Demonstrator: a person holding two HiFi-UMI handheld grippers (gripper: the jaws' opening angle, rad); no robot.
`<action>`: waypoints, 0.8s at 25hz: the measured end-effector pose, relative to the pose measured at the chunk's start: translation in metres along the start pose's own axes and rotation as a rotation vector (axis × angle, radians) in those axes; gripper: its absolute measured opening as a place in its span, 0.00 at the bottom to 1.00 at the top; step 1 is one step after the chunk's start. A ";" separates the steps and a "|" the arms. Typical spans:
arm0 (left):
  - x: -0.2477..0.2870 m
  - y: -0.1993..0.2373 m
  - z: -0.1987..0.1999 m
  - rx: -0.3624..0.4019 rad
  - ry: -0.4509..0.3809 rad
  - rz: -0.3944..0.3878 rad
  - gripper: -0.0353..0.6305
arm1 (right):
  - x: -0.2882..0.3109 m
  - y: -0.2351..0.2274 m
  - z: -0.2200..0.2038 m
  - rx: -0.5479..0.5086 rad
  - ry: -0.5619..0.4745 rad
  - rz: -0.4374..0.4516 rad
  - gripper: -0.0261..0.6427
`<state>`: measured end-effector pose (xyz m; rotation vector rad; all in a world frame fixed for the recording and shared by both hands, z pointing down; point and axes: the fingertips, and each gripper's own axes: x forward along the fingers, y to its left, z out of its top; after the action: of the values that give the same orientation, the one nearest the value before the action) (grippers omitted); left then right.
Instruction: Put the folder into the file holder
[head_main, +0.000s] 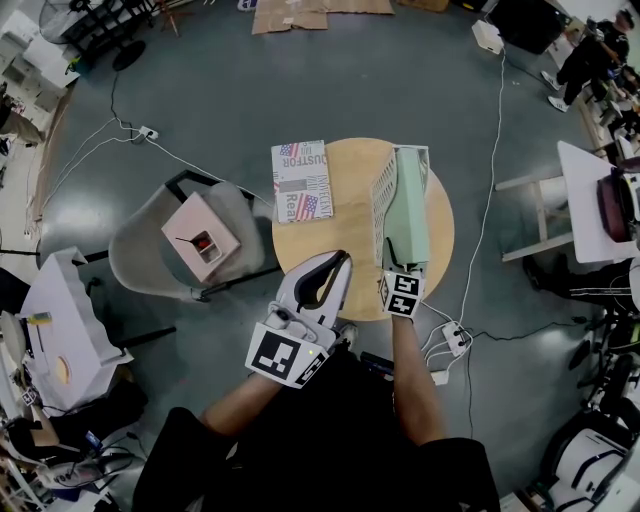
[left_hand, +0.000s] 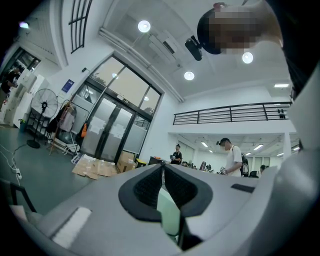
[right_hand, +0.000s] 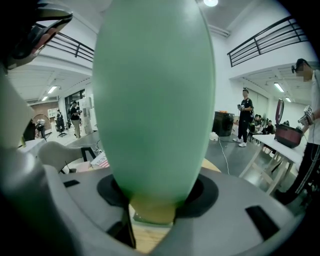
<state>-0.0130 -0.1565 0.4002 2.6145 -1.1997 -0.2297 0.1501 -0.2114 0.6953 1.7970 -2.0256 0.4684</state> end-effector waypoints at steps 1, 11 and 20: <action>-0.001 -0.001 0.000 0.000 0.000 0.000 0.08 | 0.000 0.000 0.000 0.000 0.000 -0.001 0.33; -0.007 -0.005 0.003 -0.002 -0.008 0.003 0.08 | -0.004 -0.004 0.000 -0.011 0.009 -0.007 0.37; -0.011 -0.012 0.003 -0.006 -0.019 -0.006 0.08 | -0.019 -0.004 0.001 0.000 0.010 -0.004 0.40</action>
<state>-0.0128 -0.1410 0.3938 2.6167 -1.1956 -0.2597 0.1561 -0.1960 0.6851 1.7948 -2.0147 0.4761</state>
